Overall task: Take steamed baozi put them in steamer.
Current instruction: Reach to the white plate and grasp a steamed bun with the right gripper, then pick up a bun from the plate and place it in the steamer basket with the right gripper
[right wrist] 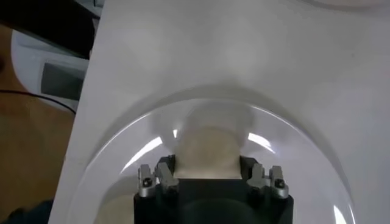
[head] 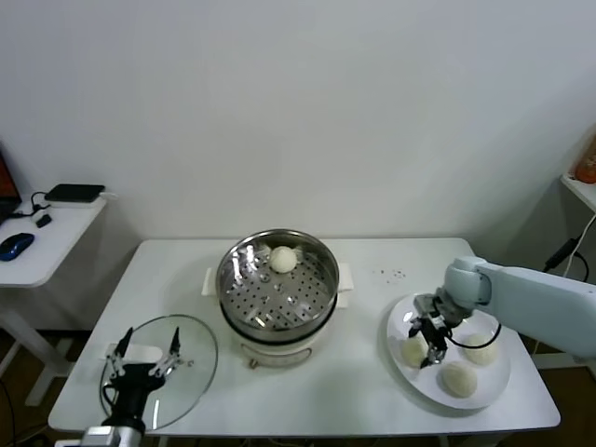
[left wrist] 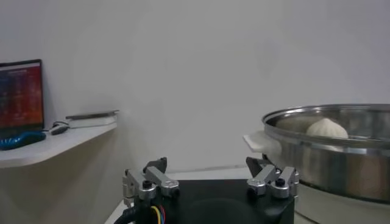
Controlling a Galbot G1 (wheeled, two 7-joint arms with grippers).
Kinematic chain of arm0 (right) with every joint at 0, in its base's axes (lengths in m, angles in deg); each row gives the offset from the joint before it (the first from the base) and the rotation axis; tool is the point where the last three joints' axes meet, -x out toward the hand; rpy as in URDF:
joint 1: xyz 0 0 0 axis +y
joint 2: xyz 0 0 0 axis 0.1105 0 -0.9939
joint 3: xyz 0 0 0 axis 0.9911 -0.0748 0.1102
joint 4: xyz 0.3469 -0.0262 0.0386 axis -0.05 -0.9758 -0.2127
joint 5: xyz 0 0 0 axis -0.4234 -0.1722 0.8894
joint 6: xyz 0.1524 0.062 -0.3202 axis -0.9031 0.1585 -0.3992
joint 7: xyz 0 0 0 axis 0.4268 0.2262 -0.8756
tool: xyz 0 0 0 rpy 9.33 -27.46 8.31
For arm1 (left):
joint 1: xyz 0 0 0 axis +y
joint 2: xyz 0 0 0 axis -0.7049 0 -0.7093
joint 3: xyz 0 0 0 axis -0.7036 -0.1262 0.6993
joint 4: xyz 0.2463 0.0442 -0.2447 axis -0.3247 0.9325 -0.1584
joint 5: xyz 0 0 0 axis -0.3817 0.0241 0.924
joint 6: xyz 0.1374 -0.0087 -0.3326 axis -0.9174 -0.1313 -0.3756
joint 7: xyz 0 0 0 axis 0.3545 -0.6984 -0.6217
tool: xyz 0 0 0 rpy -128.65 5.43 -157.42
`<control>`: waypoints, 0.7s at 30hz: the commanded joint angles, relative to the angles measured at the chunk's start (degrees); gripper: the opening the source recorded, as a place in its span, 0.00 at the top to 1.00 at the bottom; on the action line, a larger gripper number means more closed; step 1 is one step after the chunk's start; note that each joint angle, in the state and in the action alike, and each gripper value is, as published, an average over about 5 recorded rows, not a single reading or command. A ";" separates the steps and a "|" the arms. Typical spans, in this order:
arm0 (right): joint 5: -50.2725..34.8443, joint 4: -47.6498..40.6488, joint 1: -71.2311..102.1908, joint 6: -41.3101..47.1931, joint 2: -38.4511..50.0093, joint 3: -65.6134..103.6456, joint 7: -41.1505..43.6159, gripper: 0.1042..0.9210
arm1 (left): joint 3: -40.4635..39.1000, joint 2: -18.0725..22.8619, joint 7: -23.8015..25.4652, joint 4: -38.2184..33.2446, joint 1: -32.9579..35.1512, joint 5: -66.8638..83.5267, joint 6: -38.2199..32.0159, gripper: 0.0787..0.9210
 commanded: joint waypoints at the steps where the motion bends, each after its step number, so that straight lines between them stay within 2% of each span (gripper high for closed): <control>1: -2.36 0.62 -2.91 0.17 0.20 -0.83 0.02 0.30 | 0.18 -0.04 -0.03 0.11 0.06 0.07 -0.06 0.12; 6: -8.00 1.94 -11.48 0.78 -0.06 -5.23 0.11 0.30 | 0.25 -0.05 -0.04 -0.15 0.07 0.08 0.00 0.12; 13: -20.40 3.99 -28.71 1.71 -2.12 -14.69 0.91 0.29 | 0.20 -0.74 0.03 -1.36 0.79 -0.57 0.35 0.12; 21: -36.81 2.93 -44.17 1.43 -10.56 -23.87 2.12 0.28 | -0.87 -0.44 0.08 -1.60 0.14 -1.43 0.71 0.12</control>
